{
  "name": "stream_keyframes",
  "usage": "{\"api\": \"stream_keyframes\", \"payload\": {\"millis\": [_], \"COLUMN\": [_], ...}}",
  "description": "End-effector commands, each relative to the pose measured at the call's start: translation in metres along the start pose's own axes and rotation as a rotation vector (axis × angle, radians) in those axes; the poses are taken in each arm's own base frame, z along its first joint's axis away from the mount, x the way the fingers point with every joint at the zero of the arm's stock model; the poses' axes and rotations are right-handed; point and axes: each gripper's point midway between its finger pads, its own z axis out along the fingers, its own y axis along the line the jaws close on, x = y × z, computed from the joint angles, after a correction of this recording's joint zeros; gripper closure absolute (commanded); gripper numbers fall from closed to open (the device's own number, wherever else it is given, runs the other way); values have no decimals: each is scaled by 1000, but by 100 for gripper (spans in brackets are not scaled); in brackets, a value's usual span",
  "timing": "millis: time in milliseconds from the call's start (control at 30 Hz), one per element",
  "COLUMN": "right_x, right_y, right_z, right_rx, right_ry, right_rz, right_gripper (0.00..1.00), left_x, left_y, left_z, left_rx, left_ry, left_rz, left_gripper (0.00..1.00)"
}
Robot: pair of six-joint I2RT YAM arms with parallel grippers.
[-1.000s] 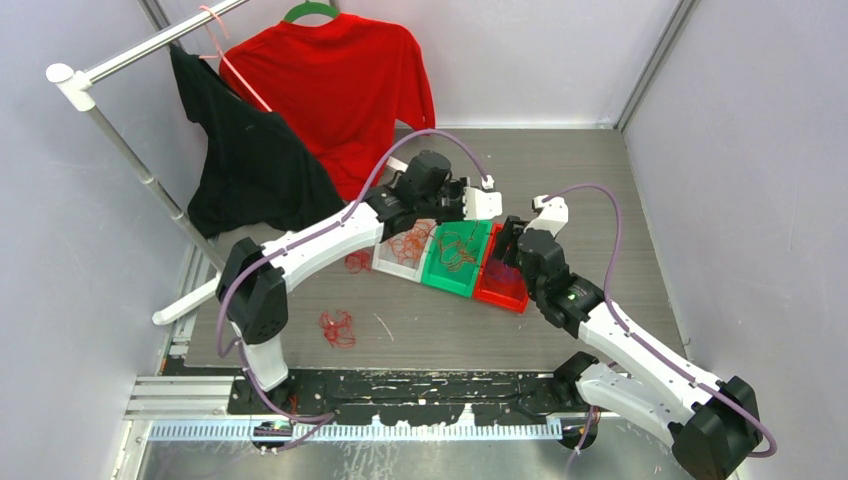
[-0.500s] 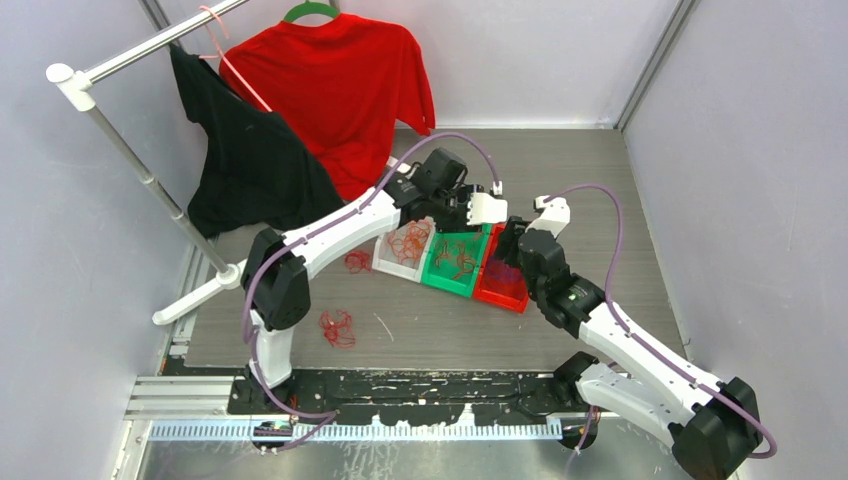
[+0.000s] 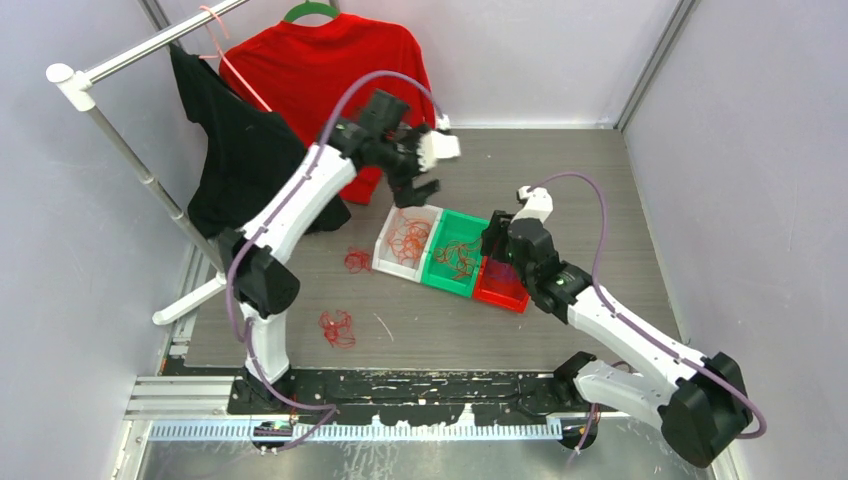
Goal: Untangle the cables
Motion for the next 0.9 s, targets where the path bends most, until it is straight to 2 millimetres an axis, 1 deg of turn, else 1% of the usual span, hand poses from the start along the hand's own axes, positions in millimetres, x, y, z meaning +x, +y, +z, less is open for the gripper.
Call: {"api": "stream_keyframes", "payload": {"millis": [0,67,100,167,267,300,367,400,433,500,533,567,600,667,767,867], "right_x": [-25,-22,-17,-3,34,48,77,98,110,132,138,147,153,166,182,194], "right_y": [56,80,102,142,202,221,253,265,278,297,306,312,319,329,342,350], "right_z": [5,5,-1,-11,-30,-37,-48,-50,-55,-60,-61,-61,-61,-57,-56,-54], "right_rx": [-212,-298,-381,-516,-708,-765,-875,-920,-963,-1024,-1043,-1058,-1074,-1086,-1116,-1126], "right_ry": [-18,-4,11,40,130,160,225,273,303,353,373,398,419,456,495,513], "right_rz": [42,23,-6,-87,-222,-258,-310,-326,-331,-334,-333,-329,-324,-320,-324,-334], "right_gripper": [39,37,35,33,29,28,26,25,24,23,23,22,22,22,23,27], "left_x": [38,67,80,107,139,147,160,164,167,171,174,170,170,171,171,173], "left_y": [-28,-43,-55,-68,-73,-74,-76,-79,-81,-88,-90,-92,-93,-92,-89,-90], "left_z": [-83,-110,-125,-143,-161,-163,-168,-169,-169,-169,-167,-173,-173,-175,-178,-180], "left_rx": [131,149,153,132,33,6,-45,-59,-69,-75,-72,-94,-98,-110,-125,-127], "left_ry": [-5,11,9,8,-10,-21,-33,-36,-37,-39,-36,-44,-45,-44,-33,-12], "left_rz": [-231,-284,-302,-333,-398,-421,-465,-479,-492,-500,-507,-489,-491,-493,-494,-492], "left_gripper": [6,7,7,7,7,6,5,4,4,2,2,2,2,2,2,3]}}
